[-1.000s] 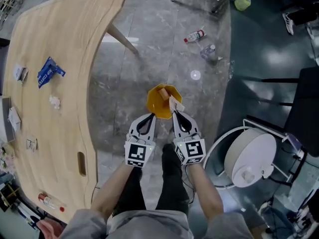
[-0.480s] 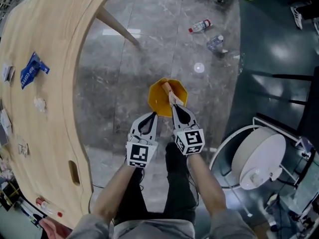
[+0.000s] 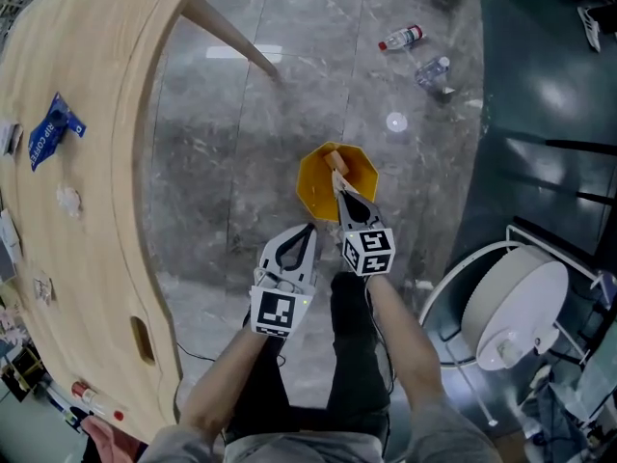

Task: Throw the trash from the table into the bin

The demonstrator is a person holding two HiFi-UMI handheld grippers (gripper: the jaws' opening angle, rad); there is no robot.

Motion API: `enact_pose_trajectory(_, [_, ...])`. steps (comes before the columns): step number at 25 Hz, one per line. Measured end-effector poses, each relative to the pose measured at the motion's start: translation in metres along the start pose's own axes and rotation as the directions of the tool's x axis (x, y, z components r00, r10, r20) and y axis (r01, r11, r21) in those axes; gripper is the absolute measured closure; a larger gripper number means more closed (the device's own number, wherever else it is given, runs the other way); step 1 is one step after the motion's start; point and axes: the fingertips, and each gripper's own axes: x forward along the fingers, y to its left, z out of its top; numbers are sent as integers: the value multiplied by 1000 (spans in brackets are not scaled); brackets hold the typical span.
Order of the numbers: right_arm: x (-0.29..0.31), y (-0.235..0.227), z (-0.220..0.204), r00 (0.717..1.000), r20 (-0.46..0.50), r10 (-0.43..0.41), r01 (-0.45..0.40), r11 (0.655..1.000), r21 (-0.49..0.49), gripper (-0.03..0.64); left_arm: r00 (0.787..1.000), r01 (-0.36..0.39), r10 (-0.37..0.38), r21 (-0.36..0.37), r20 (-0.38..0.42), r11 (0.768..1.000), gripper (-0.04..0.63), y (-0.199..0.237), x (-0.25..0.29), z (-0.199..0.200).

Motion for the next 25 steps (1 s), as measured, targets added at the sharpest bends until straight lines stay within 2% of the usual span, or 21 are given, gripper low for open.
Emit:
enact_pose_trajectory(8, [16, -11, -17, 999, -35, -12, 13, 1000, 2, 607, 1000, -23, 23, -13, -12, 1000, 591, 11, 1, -9])
enact_pose_trajectory(10, [16, -9, -18, 999, -37, 8, -8, 1000, 6, 558, 1000, -27, 27, -17, -16, 999, 591, 13, 2, -11])
enact_pose_trajectory(12, [15, -7, -19, 999, -42, 21, -20, 1000, 4, 545, 999, -30, 30, -20, -18, 999, 591, 14, 3, -13])
enact_pose_trajectory(18, [8, -6, -13, 999, -30, 22, -23, 1000, -12, 601, 999, -34, 33, -20, -18, 999, 591, 14, 3, -13])
enact_pose_trajectory(25, [-16, 12, 13, 999, 9, 46, -46, 999, -26, 611, 999, -47, 47, -25, -10, 999, 591, 14, -7, 2])
